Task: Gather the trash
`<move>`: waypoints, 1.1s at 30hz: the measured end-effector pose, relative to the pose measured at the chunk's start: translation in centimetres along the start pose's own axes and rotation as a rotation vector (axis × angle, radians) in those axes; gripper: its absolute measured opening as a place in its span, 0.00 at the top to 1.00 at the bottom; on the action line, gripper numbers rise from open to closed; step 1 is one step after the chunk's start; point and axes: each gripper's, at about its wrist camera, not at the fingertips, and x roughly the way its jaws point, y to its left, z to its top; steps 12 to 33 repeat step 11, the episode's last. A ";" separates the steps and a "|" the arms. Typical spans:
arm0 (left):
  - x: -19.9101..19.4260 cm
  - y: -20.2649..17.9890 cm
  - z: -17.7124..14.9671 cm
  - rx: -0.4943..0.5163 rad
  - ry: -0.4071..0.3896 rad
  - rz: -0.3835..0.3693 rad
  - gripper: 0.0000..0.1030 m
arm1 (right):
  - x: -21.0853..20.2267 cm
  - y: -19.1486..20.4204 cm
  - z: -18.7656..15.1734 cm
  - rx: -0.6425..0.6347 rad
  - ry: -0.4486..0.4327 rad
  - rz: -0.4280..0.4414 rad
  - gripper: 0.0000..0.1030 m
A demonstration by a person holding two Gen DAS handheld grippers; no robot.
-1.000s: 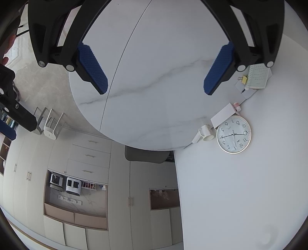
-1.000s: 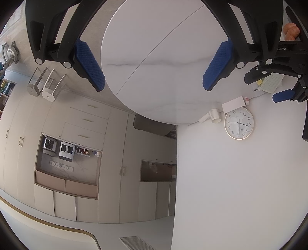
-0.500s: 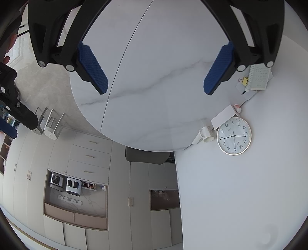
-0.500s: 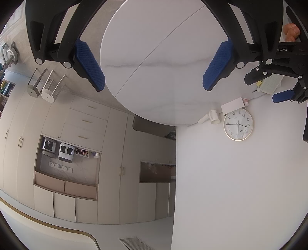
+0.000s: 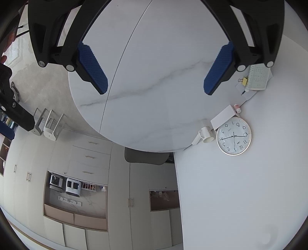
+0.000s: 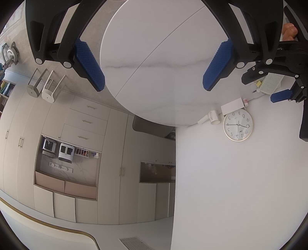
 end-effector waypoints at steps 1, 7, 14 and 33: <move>0.1 0.1 0.0 -0.005 0.005 -0.007 0.07 | 0.0 0.0 -0.1 0.000 0.000 -0.001 0.02; 0.5 0.3 -0.2 -0.005 0.025 -0.022 0.07 | 0.0 0.2 -0.4 0.005 0.004 -0.006 0.02; 0.5 0.5 -0.2 0.002 0.024 -0.024 0.07 | -0.1 0.3 -0.7 0.007 0.009 -0.008 0.02; 0.5 0.5 -0.2 0.002 0.024 -0.024 0.07 | -0.1 0.3 -0.7 0.007 0.009 -0.008 0.02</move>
